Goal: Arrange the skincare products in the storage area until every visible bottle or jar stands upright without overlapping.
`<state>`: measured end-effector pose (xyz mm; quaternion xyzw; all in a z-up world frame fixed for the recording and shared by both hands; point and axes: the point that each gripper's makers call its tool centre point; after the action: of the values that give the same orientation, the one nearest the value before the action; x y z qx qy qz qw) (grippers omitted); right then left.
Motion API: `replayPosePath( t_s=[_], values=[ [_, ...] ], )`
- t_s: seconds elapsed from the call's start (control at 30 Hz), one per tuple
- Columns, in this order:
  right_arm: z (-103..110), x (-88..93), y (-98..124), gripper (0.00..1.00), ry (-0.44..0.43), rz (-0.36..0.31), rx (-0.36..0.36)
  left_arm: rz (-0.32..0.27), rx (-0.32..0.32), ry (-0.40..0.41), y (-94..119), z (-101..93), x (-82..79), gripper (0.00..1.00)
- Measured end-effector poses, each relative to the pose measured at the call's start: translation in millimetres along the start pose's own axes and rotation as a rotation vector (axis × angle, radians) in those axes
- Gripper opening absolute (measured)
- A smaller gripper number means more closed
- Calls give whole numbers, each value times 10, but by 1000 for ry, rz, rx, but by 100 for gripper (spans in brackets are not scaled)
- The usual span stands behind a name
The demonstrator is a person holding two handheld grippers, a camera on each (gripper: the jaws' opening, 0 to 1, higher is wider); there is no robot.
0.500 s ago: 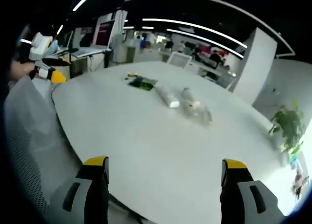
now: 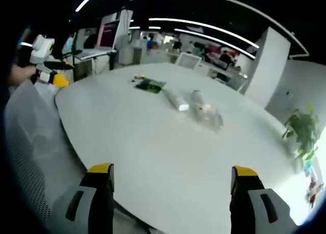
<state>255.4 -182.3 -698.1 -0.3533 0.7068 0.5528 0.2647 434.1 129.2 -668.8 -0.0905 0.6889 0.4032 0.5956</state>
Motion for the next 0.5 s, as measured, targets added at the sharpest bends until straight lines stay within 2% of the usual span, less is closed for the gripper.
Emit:
replayPosePath(
  t_s=[0.3, 0.5],
  values=[
    [-50, -8, 0, 99, 13, 28, -5, 6, 5, -12, -7, -9, 4, 87],
    [-115, -250, -42, 99, 25, 7, -23, 17, -17, -8, 3, 34, 25, 87]
  ],
)
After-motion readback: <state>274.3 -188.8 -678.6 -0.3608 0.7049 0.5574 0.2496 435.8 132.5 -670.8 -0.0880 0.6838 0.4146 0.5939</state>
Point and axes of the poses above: the point that each gripper's makers call its tool centre point, and the gripper's own axes: y roughly backward along the fingers, z roughly to its left, x roughly out of its underside, and after that the axes turned 2 degrees about x, right-handed
